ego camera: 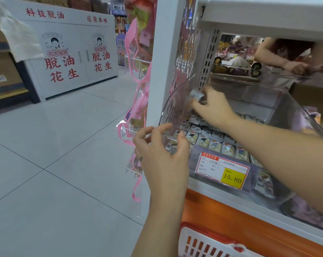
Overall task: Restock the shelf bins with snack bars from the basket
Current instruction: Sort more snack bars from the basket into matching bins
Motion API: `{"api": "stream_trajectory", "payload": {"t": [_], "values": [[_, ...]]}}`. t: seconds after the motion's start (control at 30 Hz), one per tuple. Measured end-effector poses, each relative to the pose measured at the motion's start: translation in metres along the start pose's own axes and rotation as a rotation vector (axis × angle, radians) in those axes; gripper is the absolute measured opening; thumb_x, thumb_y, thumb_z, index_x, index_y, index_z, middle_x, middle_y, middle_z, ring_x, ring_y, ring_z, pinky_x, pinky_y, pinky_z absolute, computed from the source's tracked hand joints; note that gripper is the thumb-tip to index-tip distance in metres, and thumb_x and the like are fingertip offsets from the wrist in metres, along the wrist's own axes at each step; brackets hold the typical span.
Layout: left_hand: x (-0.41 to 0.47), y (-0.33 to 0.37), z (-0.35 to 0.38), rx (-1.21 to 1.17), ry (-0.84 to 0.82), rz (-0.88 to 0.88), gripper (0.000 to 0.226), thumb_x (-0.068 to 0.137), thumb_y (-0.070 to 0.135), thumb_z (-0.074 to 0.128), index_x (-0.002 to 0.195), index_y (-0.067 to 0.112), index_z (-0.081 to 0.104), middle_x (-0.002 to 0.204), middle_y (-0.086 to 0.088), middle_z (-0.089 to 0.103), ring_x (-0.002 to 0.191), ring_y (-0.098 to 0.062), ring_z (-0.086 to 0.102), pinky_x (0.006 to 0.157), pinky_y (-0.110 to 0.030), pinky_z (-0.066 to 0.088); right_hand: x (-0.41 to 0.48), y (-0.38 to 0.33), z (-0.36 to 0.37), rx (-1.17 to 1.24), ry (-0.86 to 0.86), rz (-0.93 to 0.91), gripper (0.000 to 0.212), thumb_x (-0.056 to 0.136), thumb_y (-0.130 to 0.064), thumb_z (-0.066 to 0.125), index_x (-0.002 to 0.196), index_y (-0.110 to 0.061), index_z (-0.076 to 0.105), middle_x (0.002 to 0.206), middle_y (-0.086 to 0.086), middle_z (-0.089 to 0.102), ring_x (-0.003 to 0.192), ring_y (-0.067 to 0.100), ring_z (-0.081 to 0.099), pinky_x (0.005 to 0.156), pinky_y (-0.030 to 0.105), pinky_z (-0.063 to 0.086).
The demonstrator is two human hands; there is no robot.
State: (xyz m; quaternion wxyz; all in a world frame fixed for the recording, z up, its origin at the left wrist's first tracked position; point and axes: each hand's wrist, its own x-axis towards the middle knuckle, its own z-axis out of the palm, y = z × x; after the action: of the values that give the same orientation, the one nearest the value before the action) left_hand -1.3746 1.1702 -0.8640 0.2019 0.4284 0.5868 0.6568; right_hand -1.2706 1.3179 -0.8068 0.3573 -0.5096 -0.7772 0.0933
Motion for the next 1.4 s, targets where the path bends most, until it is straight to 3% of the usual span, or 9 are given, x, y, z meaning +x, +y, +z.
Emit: {"api": "stream_trajectory", "payload": {"t": [0.1,0.27,0.47,0.7,0.9,1.03,1.23,1.3,1.4], "values": [[0.0,0.0,0.0,0.008,0.006,0.006,0.018,0.084,0.035,0.063,0.1,0.04,0.056,0.117,0.013,0.031,0.099,0.029,0.022,0.072,0.01,0.018,-0.004,-0.001,0.004,-0.242,-0.088,-0.138,0.027,0.092,-0.031,0.056,0.104,-0.011,0.044,0.074,0.002,0.053,0.064,0.021,0.053,0.051,0.027,0.033],[0.0,-0.001,-0.001,0.012,0.0,0.005,0.018,0.084,0.036,0.062,0.1,0.042,0.056,0.117,0.014,0.031,0.101,0.028,0.023,0.073,0.007,0.018,-0.004,0.004,0.013,-0.497,-0.166,-0.222,0.043,0.086,-0.036,0.065,0.115,-0.007,0.051,0.096,0.017,0.064,0.088,0.034,0.062,0.061,0.031,0.04],[0.0,-0.001,0.0,0.02,0.002,0.006,0.019,0.085,0.035,0.063,0.101,0.04,0.056,0.118,0.013,0.031,0.101,0.026,0.023,0.075,0.001,0.019,-0.005,0.009,0.013,-0.347,-0.243,-0.043,0.065,0.084,-0.064,0.051,0.128,-0.015,0.051,0.118,0.012,0.062,0.106,0.03,0.059,0.085,0.037,0.05],[0.001,0.0,-0.002,0.02,-0.014,-0.003,0.019,0.085,0.038,0.06,0.103,0.04,0.056,0.116,0.015,0.028,0.103,0.015,0.028,0.076,-0.002,0.021,0.005,0.013,0.021,-0.366,-0.3,0.062,0.053,0.088,-0.049,0.059,0.124,-0.01,0.051,0.122,0.012,0.06,0.11,0.031,0.056,0.09,0.041,0.048],[0.002,0.002,0.0,0.015,0.005,-0.023,0.018,0.085,0.036,0.061,0.103,0.039,0.056,0.115,0.017,0.028,0.107,0.002,0.026,0.076,-0.004,0.023,0.007,0.018,0.024,-0.499,-0.356,0.012,0.058,0.091,-0.061,0.041,0.125,-0.014,0.052,0.127,0.014,0.057,0.116,0.035,0.05,0.097,0.044,0.043],[0.003,0.003,0.0,-0.003,0.005,-0.027,0.015,0.084,0.033,0.061,0.095,0.041,0.055,0.114,0.016,0.029,0.108,-0.001,0.028,0.076,-0.004,0.023,0.011,0.019,0.024,-0.538,-0.36,0.026,0.047,0.097,-0.047,0.038,0.118,-0.006,0.051,0.125,0.019,0.055,0.113,0.035,0.05,0.092,0.042,0.042],[0.003,0.002,0.0,0.02,0.011,-0.013,0.014,0.086,0.031,0.062,0.094,0.039,0.054,0.118,0.011,0.031,0.109,-0.003,0.029,0.073,0.003,0.021,0.006,0.015,0.019,-0.402,-0.271,0.058,0.051,0.091,-0.044,0.057,0.123,-0.005,0.051,0.123,0.017,0.053,0.113,0.034,0.051,0.09,0.039,0.042],[0.003,0.002,0.001,0.026,0.008,-0.004,0.014,0.086,0.033,0.06,0.094,0.041,0.052,0.118,0.012,0.03,0.106,-0.001,0.027,0.073,-0.001,0.023,0.002,0.011,0.012,-0.476,-0.317,0.059,0.058,0.091,-0.037,0.06,0.138,-0.008,0.041,0.134,0.017,0.046,0.122,0.035,0.045,0.096,0.041,0.041],[0.002,0.002,0.002,0.027,0.01,0.0,0.014,0.086,0.035,0.059,0.094,0.042,0.05,0.117,0.013,0.029,0.1,0.003,0.025,0.072,-0.003,0.025,-0.005,0.005,0.009,-0.69,-0.591,0.077,0.069,0.097,-0.019,0.047,0.152,-0.025,0.007,0.155,0.016,0.016,0.139,0.038,0.023,0.11,0.046,0.032]]}}
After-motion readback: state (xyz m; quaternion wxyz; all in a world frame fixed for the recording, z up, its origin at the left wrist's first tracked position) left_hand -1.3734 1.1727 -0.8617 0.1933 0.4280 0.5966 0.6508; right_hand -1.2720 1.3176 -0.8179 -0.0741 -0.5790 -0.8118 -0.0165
